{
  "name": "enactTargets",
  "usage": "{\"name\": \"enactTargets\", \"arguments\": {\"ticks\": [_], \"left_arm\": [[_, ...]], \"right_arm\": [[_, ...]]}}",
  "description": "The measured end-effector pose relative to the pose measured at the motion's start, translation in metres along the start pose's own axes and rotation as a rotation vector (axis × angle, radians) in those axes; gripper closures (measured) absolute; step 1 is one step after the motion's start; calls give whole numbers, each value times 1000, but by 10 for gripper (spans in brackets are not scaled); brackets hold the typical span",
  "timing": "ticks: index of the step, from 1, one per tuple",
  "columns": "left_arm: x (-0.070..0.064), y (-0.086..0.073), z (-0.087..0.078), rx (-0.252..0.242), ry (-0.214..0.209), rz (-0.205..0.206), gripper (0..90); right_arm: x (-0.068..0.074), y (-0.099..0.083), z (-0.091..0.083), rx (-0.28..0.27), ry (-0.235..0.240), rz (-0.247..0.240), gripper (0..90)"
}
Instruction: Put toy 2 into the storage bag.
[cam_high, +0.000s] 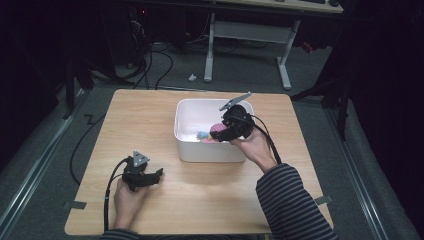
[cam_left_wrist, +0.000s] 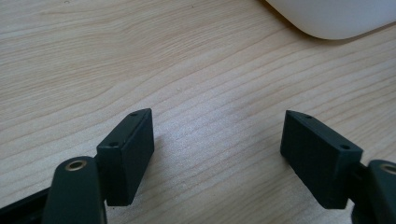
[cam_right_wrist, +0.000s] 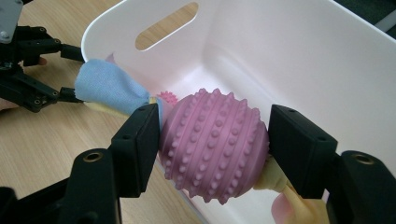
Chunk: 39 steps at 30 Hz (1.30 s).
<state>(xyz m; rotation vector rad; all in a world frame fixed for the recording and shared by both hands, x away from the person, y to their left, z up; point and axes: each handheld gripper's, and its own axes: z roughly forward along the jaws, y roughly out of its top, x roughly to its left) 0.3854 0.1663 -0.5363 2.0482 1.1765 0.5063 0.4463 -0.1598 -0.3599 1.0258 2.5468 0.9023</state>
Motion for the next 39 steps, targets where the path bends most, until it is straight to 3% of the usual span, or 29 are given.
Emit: {"name": "enactTargets", "arguments": {"ticks": [6,14,24,39], "left_arm": [[0,0,0,0,0,0,261],[0,0,0,0,-1,1,258],[0,0,0,0,-1,1,257],[0,0,0,0,-1,1,256]], "right_arm": [[-3,0,-4,-33,15,26,294],[-6,-9,-18,-74,-30,40,288],[-13,-47,-63,-180,-80,93,317],[-29,-91,-110,-268,-137,186,329]]}}
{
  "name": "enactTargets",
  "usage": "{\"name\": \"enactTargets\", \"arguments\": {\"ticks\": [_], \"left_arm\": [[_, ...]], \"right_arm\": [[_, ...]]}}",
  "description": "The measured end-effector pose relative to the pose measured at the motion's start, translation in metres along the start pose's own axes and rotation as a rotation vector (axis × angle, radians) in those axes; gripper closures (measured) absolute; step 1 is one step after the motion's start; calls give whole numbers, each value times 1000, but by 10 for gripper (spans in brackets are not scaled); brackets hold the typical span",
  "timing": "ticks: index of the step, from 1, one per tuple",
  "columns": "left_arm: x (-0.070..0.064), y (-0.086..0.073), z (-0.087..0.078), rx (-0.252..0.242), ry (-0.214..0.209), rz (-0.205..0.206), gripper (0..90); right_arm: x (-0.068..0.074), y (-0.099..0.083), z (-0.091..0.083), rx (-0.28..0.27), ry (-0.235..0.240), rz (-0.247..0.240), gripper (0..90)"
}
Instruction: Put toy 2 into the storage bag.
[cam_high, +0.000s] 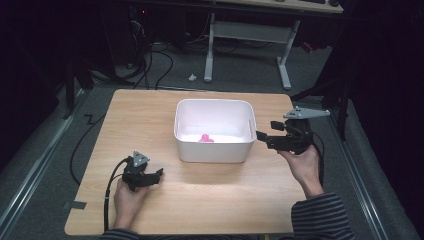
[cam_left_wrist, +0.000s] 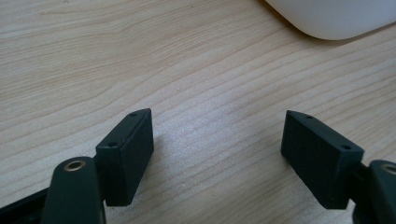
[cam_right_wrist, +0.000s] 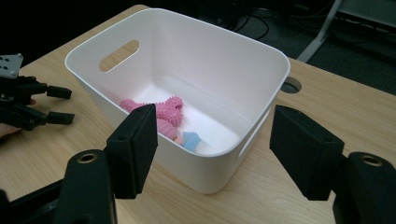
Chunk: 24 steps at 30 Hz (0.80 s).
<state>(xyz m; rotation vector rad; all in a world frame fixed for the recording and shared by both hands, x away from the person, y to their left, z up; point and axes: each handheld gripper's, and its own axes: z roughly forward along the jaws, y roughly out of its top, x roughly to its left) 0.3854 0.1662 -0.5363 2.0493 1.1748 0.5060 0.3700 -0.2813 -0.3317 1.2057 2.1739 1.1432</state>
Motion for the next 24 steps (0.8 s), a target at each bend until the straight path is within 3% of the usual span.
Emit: {"name": "enactTargets", "arguments": {"ticks": [10,14,17,24], "left_arm": [[0,0,0,0,0,0,256],[0,0,0,0,0,0,256],[0,0,0,0,0,0,256],[0,0,0,0,0,0,256]], "right_arm": [[-6,-14,-23,-33,-38,11,335],[-10,-26,-32,-40,-54,32,336],[-10,-32,-38,-35,-92,18,339],[-11,-49,-50,-51,-110,40,345]]}}
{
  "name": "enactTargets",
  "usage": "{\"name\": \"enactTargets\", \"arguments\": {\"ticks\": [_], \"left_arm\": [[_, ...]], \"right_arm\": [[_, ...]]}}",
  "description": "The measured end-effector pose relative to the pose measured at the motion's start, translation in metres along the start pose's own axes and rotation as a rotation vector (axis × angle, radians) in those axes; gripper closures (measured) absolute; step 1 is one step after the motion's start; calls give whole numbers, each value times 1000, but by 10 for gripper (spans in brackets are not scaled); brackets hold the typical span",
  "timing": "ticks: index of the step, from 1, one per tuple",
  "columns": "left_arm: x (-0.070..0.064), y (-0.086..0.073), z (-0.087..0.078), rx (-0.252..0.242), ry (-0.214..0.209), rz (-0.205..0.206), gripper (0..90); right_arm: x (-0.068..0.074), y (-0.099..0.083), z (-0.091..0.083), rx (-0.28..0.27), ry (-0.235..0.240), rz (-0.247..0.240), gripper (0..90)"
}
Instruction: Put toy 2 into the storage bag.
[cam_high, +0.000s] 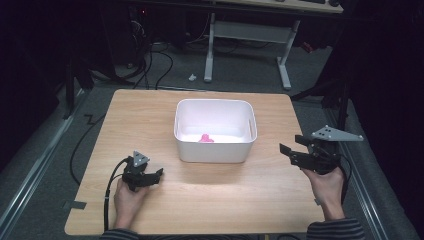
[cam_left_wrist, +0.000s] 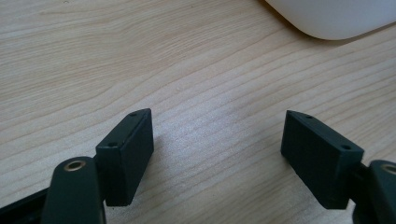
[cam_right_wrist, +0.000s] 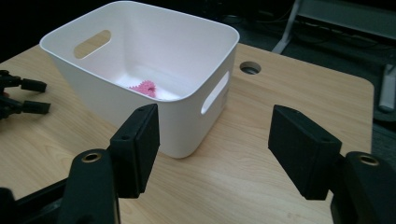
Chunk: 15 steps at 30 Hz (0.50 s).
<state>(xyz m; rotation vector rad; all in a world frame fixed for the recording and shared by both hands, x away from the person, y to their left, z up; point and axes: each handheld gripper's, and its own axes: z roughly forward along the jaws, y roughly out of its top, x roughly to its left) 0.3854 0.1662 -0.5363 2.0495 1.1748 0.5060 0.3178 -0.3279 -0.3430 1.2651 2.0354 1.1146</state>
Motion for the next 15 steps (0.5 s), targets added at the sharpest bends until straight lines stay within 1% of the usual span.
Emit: {"name": "enactTargets", "arguments": {"ticks": [1,2,6,8,10,11,12,15], "left_arm": [[0,0,0,0,0,0,256],[0,0,0,0,0,0,256],[0,0,0,0,0,0,256],[0,0,0,0,0,0,256],[0,0,0,0,0,0,256],[0,0,0,0,0,0,256],[0,0,0,0,0,0,256],[0,0,0,-1,0,-1,256]], "right_arm": [[0,0,0,0,0,0,345],[-2,-5,-2,-9,2,18,347],[-5,-17,-3,-10,-11,34,350],[-6,-22,-3,-13,-8,48,350],[-8,-30,-2,-11,-9,62,352],[-8,-30,-2,-11,-9,62,352],[-9,-37,0,-12,-9,73,352],[-11,-46,4,-9,-8,89,353]]}}
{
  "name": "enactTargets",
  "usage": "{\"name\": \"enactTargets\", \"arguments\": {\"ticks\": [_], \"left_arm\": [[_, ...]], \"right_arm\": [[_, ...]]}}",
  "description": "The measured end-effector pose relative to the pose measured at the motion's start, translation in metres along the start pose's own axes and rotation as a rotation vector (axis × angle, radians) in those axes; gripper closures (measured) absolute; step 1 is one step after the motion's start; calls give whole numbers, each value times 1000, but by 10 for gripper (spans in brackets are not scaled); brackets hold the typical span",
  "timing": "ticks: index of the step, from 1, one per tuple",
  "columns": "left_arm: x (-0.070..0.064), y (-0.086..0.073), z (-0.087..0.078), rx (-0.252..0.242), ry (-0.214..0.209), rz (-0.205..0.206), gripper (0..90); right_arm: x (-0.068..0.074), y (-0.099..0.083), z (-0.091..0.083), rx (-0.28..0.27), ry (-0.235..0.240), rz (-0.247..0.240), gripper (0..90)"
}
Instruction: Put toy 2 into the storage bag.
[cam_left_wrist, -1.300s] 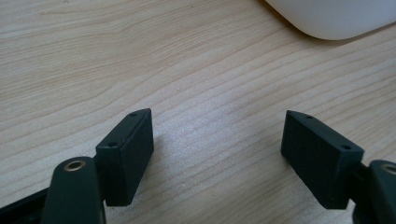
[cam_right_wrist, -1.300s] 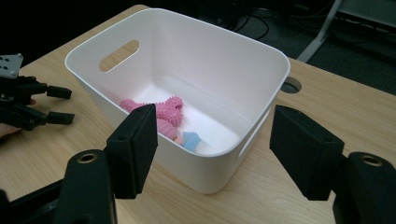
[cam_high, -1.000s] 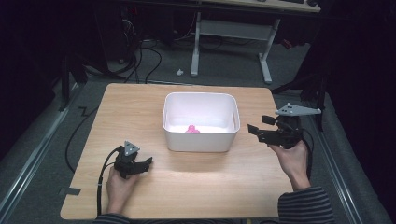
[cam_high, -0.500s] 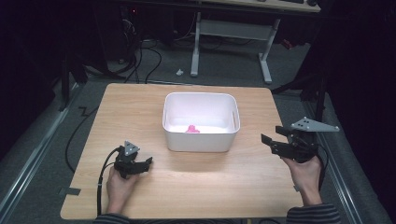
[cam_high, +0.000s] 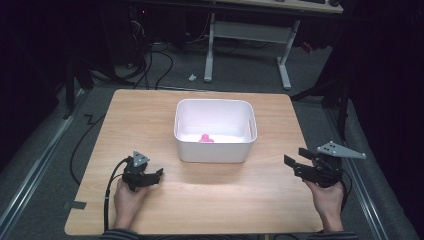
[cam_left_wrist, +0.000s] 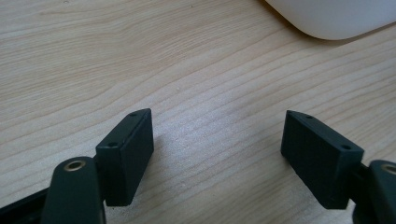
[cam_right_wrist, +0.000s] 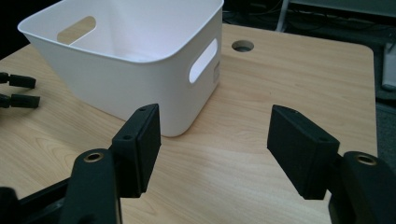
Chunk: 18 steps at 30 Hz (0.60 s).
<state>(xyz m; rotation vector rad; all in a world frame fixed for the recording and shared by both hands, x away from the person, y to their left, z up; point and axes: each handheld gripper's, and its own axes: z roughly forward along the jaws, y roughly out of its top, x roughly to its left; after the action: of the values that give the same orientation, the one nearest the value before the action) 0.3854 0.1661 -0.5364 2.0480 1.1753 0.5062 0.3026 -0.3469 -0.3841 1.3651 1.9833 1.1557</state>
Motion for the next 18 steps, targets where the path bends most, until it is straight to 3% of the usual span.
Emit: {"name": "enactTargets", "arguments": {"ticks": [7,18], "left_arm": [[0,0,0,0,0,0,256],[0,0,0,1,0,1,256]], "right_arm": [[-2,-20,14,13,2,42,366],[-1,-42,44,45,13,62,369]]}}
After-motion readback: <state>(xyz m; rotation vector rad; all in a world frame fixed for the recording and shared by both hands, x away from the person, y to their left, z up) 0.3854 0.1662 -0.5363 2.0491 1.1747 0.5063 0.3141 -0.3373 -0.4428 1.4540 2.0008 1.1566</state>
